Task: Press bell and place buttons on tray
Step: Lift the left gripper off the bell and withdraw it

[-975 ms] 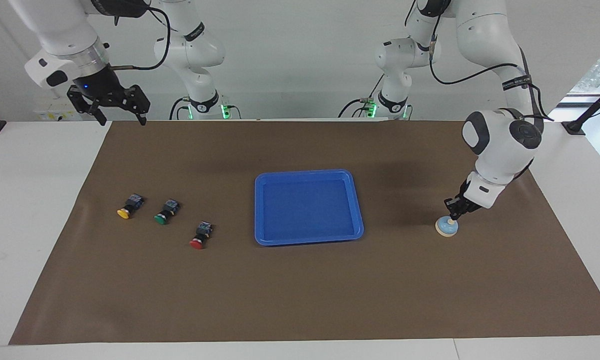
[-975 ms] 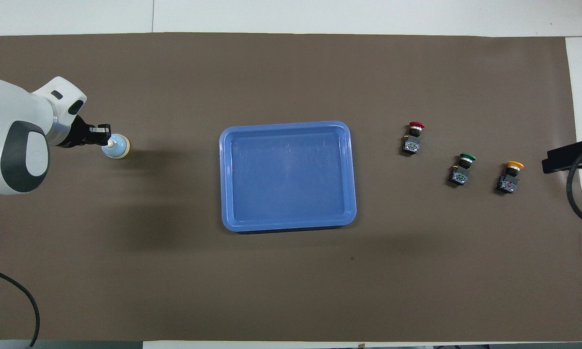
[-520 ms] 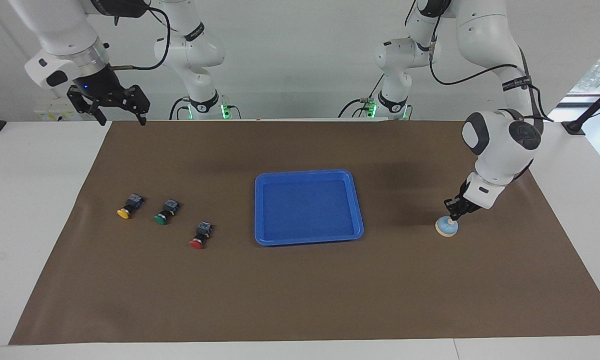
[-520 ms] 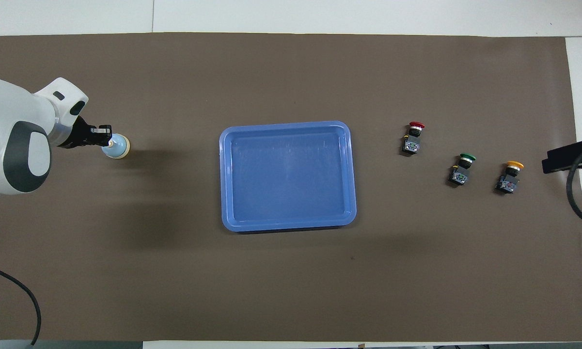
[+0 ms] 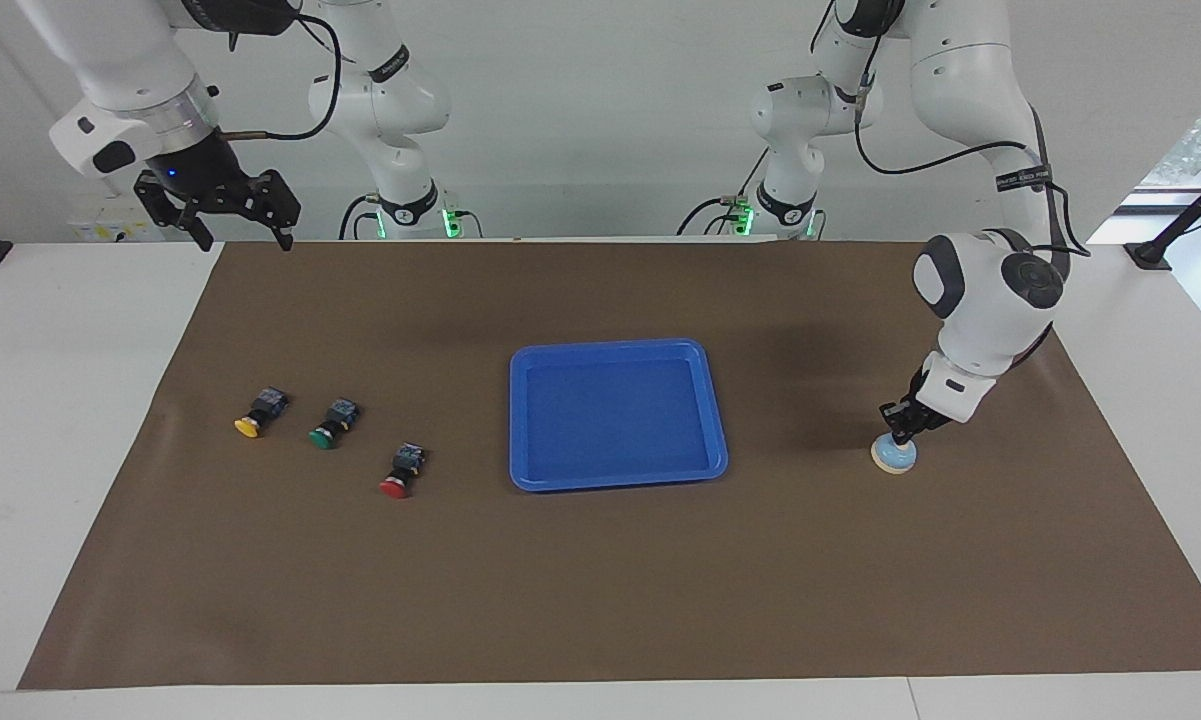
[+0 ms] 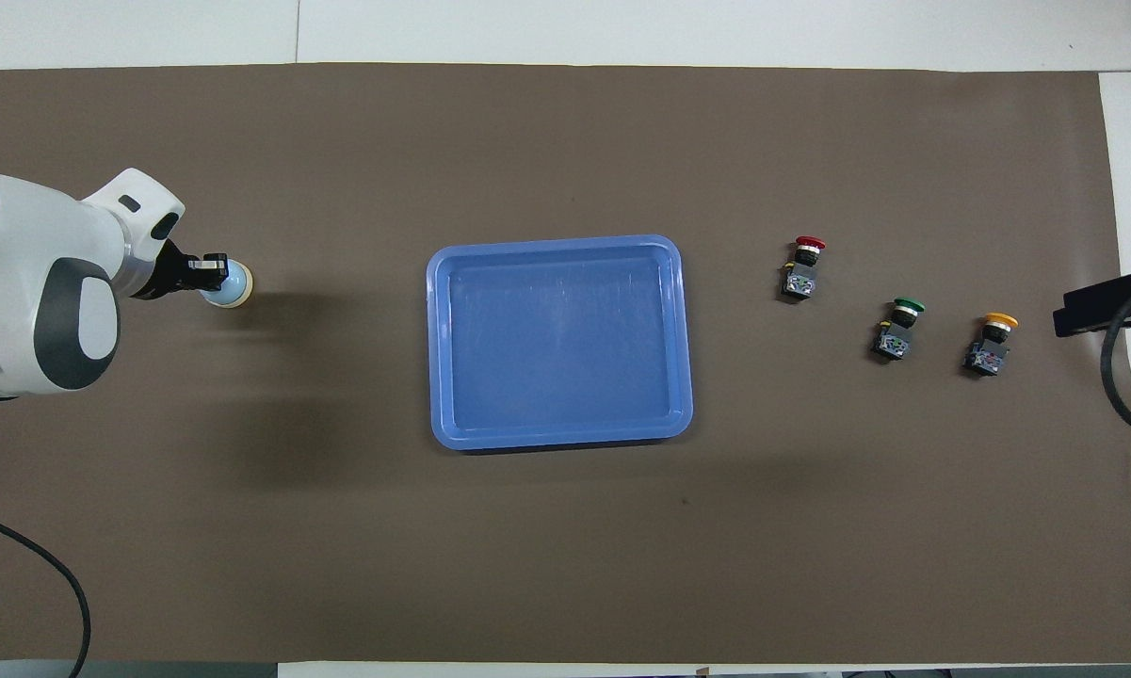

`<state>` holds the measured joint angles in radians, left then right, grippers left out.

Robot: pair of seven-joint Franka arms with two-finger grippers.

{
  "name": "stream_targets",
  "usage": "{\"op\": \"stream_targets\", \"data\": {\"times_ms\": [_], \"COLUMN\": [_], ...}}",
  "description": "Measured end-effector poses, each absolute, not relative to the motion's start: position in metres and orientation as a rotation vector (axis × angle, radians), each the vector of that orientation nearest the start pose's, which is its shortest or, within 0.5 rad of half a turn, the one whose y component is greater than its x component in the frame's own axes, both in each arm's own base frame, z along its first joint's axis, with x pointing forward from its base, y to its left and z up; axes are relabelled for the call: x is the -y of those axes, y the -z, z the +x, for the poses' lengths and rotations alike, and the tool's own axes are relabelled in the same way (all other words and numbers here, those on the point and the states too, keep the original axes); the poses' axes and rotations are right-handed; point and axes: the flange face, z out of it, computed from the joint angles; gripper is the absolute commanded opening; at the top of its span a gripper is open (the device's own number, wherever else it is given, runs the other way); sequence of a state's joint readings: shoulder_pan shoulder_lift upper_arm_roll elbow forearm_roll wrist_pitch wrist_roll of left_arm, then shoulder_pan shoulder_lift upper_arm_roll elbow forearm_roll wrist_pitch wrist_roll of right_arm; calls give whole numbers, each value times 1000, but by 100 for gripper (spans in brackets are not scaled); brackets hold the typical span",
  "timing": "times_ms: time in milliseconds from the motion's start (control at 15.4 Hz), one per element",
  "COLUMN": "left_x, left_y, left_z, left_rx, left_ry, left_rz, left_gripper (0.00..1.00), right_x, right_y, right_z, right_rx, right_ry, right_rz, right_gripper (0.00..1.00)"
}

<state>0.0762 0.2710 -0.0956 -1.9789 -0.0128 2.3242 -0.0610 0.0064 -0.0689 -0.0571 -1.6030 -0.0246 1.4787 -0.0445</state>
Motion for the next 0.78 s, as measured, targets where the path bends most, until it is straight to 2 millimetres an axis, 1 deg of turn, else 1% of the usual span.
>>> {"op": "stream_targets", "data": {"times_ms": [260, 325, 390, 455, 585, 715, 780], "left_x": [9, 8, 7, 4, -3, -6, -5], "left_y": [-341, -347, -361, -383, -439, -494, -517], "left_z": [610, 610, 609, 607, 596, 581, 571], "left_rx": [88, 90, 91, 96, 112, 120, 118], "left_ry": [96, 61, 26, -2, -27, -10, -2], "left_rz": [-3176, -3176, -3174, -3171, -3163, -3157, -3154], "left_gripper": [0, 2, 12, 20, 43, 62, 74], "right_x": [30, 30, 30, 30, 30, 31, 32], "right_y": [-639, -639, -639, -639, -639, -639, -639], "right_z": [522, 522, 522, 522, 522, 522, 522], "right_rx": [-12, -12, -12, -12, -12, -13, -17], "right_ry": [-89, -89, -89, -89, -89, -89, -89], "right_rz": [-3158, -3158, -3158, -3158, -3158, -3158, -3158], "right_gripper": [100, 100, 100, 100, 100, 100, 100]}}
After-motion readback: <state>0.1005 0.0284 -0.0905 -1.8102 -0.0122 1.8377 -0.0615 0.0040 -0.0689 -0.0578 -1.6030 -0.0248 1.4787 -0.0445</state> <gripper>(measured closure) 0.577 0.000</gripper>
